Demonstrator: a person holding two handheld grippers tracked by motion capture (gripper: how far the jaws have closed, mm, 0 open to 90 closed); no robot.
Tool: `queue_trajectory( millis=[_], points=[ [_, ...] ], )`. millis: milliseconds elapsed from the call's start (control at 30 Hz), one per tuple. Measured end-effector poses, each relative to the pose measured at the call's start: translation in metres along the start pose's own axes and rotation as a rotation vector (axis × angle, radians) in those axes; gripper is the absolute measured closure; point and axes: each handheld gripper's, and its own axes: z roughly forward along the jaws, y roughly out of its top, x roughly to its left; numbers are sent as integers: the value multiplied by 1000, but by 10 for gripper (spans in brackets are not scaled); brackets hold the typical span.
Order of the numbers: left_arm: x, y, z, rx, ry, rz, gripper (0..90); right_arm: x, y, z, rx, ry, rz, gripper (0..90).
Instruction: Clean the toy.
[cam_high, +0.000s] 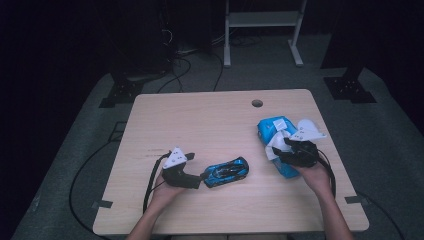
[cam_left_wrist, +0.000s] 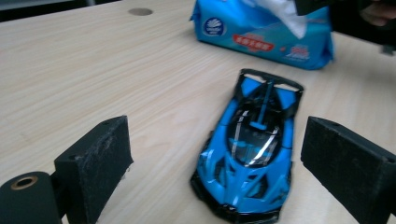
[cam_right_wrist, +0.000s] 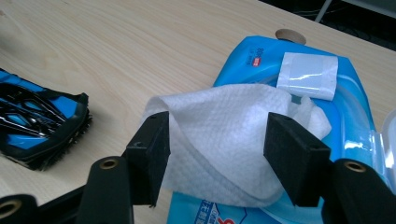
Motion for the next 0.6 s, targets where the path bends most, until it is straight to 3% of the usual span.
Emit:
queue_trajectory(
  millis=[133,233,300,333,500,533,600],
  points=[
    [-1,0,-1,-1,-4,1,80,0,-3,8,25,-23,-5,465],
    [-2,0,-1,-2,-7,12,80,-1,-6,13,22,3,-20,476],
    [-2,0,0,-1,-5,13,80,1,-8,16,28,-8,-36,516],
    [-3,-1,2,11,-2,11,81,3,-9,16,29,-35,-48,557],
    [-6,0,3,12,-8,25,80,5,-11,16,33,-76,-43,680],
    [-8,1,4,15,-7,30,80,3,-11,13,35,-98,-22,770],
    [-8,1,4,15,-7,30,80,2,-11,11,42,-107,-7,804]
  ],
)
